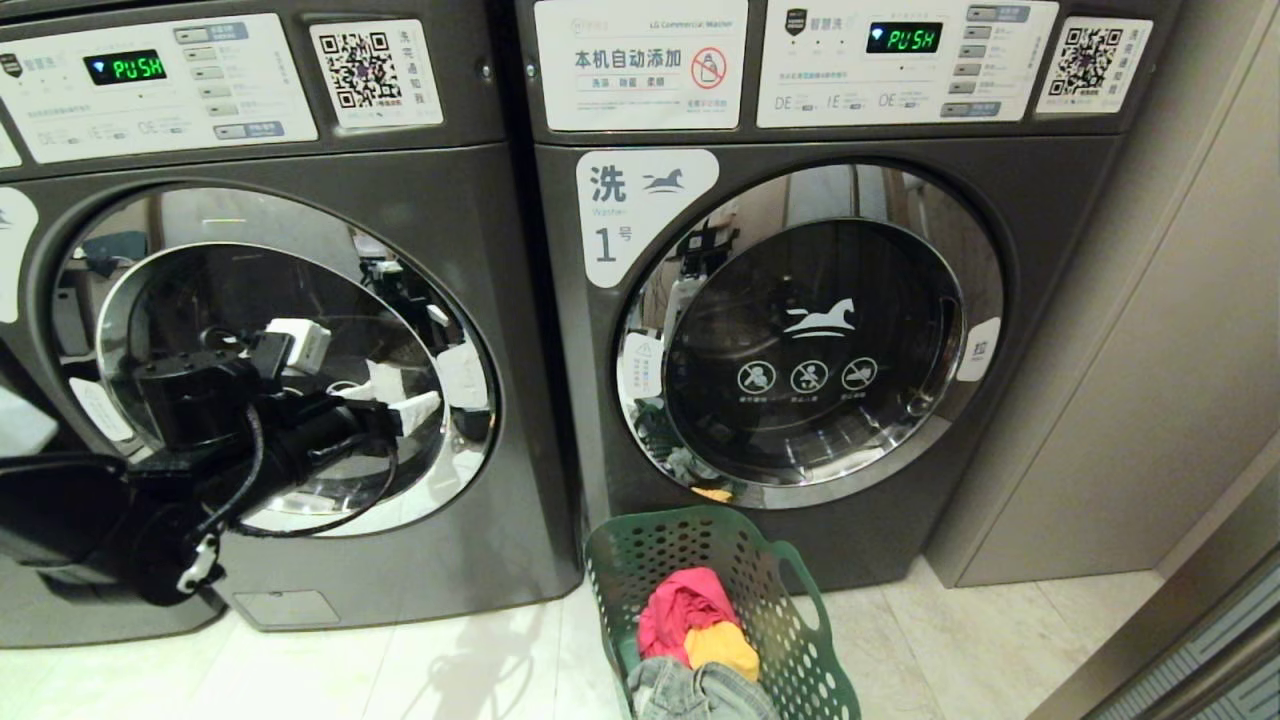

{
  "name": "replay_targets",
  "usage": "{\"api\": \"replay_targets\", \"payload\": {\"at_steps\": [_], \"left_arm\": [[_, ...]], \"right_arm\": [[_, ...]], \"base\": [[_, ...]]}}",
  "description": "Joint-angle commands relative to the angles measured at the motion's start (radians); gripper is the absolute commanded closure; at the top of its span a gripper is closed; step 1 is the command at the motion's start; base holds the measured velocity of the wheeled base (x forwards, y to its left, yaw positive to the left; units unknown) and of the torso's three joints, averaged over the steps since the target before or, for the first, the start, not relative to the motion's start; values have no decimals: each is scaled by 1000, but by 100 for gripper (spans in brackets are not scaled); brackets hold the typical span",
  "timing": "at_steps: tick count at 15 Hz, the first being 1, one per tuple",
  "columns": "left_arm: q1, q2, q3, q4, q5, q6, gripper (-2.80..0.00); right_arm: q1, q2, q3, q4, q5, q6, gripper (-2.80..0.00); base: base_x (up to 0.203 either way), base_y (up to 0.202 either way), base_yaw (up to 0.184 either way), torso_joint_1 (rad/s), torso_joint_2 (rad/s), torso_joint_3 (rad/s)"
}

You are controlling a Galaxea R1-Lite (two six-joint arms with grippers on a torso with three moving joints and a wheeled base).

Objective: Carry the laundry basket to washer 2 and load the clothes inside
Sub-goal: Open the lid of the washing machine

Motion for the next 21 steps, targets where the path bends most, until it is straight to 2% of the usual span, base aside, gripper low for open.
{"api": "replay_targets", "payload": {"at_steps": [1, 3, 5, 7, 10, 21], "left_arm": [[-5, 79, -5, -65, -36, 1, -280], [4, 84, 4, -115, -100, -1, -280], [21, 104, -10, -128, -122, 11, -280], [23, 121, -13, -129, -116, 35, -280], [22, 145, -71, -128, -57, 50, -280], [21, 249, -243, -100, -71, 46, -280]], "right_arm": [[0, 1, 0, 0, 1, 0, 0], [0, 1, 0, 0, 1, 0, 0], [0, 1, 0, 0, 1, 0, 0], [0, 1, 0, 0, 1, 0, 0], [0, 1, 0, 0, 1, 0, 0], [0, 1, 0, 0, 1, 0, 0]], "base": [[0, 0, 0, 0, 0, 0], [0, 0, 0, 0, 0, 0], [0, 0, 0, 0, 0, 0], [0, 0, 0, 0, 0, 0], [0, 0, 0, 0, 0, 0], [0, 0, 0, 0, 0, 0]]}}
